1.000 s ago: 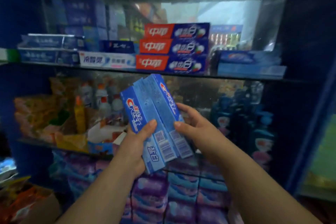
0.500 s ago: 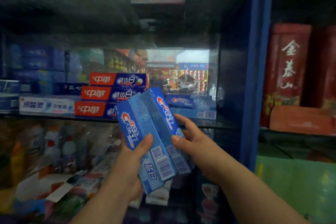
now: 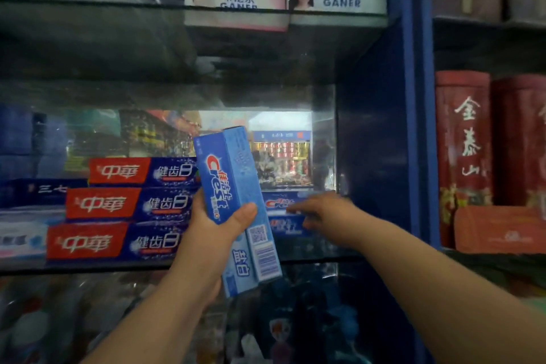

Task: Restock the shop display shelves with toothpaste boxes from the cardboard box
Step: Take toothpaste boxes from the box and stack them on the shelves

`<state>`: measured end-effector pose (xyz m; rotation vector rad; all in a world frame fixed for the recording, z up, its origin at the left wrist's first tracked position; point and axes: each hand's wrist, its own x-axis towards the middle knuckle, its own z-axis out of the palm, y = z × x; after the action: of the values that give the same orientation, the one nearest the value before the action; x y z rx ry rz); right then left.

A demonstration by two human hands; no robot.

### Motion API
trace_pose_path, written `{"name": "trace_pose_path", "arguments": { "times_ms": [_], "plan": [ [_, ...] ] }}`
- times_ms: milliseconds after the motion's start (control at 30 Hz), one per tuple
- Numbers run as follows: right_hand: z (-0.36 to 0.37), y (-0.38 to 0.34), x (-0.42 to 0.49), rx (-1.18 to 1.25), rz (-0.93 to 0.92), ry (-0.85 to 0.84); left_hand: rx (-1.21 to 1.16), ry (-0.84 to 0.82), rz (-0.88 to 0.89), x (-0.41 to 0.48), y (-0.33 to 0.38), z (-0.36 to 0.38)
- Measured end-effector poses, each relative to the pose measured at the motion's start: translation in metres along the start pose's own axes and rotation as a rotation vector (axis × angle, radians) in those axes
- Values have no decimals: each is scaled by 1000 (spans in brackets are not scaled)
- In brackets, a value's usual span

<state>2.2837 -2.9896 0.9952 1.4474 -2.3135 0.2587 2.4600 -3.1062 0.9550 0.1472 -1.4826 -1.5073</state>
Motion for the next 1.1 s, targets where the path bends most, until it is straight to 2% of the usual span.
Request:
{"name": "trace_pose_path", "arguments": {
  "times_ms": [100, 200, 267, 400, 500, 700, 833, 900, 967, 1033, 1100],
  "plan": [
    [9, 3, 0, 0, 33, -66, 33, -36, 0, 9, 3, 6],
    [-7, 13, 7, 234, 58, 32, 86, -72, -23, 16, 1, 10],
    [-14, 20, 19, 286, 111, 47, 105, -76, -67, 19, -2, 12],
    [-10, 29, 42, 108, 185, -120, 126, -84, -165, 25, -7, 14],
    [-4, 34, 51, 63, 212, -131, 140, -83, -193, 29, -8, 14],
    [0, 36, 55, 27, 104, -152, 162, -82, -244, 31, -8, 16],
    [-6, 28, 54, 22, 98, -148, 187, -90, -229, 30, -9, 18],
    [-10, 28, 52, 66, 90, -128, 212, -95, -213, 26, -9, 20],
    [-16, 26, 44, 208, 53, -118, 243, -112, -189, 22, -10, 23],
    [-18, 23, 33, 277, 23, -180, 247, -121, -171, 19, -11, 25],
    [-14, 20, 22, 216, 15, -276, 234, -110, -178, 19, -13, 25]
  ]
}}
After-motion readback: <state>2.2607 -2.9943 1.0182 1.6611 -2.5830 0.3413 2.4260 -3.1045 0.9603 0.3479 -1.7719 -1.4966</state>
